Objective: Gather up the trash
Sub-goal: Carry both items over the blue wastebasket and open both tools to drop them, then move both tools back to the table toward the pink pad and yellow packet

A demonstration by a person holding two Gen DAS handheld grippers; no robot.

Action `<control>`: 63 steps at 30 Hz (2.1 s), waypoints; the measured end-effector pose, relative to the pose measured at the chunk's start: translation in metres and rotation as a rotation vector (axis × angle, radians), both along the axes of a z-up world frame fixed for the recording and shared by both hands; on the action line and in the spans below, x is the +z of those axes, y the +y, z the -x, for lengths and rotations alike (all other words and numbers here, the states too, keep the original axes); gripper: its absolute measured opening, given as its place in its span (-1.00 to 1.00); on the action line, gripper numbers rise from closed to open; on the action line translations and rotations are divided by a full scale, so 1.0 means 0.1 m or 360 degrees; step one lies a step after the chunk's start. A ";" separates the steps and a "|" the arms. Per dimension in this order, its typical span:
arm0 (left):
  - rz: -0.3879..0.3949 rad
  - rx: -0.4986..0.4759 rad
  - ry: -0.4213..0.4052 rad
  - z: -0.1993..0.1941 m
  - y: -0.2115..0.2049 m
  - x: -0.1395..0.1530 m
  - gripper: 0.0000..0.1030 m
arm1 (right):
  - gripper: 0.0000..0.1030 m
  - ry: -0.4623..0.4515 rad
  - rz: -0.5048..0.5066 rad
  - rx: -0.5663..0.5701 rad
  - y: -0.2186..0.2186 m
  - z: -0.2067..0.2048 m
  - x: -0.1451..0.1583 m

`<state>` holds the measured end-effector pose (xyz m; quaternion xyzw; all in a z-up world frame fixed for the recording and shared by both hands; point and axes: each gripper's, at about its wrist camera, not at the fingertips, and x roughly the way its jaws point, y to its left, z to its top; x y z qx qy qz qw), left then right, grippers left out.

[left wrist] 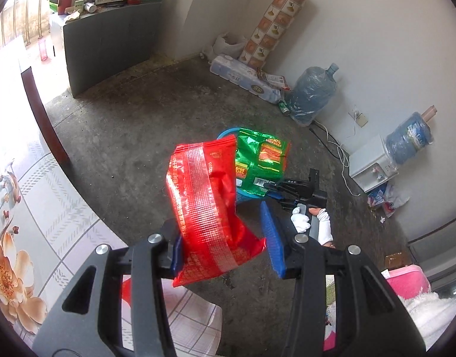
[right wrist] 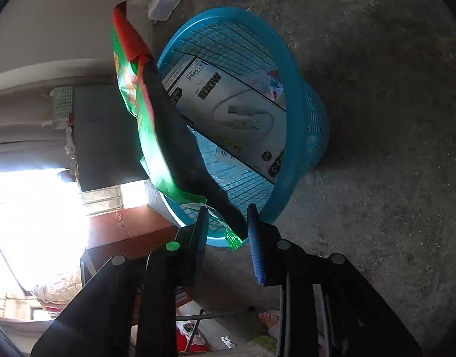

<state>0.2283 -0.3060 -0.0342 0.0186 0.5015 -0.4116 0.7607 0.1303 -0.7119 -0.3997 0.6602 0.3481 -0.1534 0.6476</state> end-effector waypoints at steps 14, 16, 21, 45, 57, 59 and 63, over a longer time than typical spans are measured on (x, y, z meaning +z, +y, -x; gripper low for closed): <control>-0.0066 -0.0334 0.0194 -0.12 -1.77 -0.38 -0.11 | -0.16 -0.0157 0.0040 -0.0170 0.59 1.28 0.45; -0.0106 -0.0320 0.0140 -0.14 -2.18 -0.51 0.22 | -0.16 -0.0151 0.0009 -0.0169 0.69 1.38 0.44; -0.0224 -0.0209 0.0189 -0.22 -2.64 -0.89 0.47 | -0.16 -0.0150 -0.0061 -0.0161 0.84 1.55 0.44; 0.0253 0.0192 -0.0001 0.18 0.70 0.24 0.47 | -0.04 -0.0407 0.0023 0.0037 1.16 1.10 1.22; 0.0281 0.0928 -0.0139 0.21 2.94 0.40 0.53 | 0.07 -0.0497 0.0105 0.0557 2.03 0.17 1.91; 0.0330 0.1037 -0.0112 0.21 3.22 0.37 0.53 | 0.08 -0.0500 0.0164 0.0652 2.20 0.06 2.08; 0.0456 0.1173 -0.0020 0.26 3.62 0.22 0.55 | 0.09 -0.0487 0.0283 0.0827 2.54 -0.09 2.38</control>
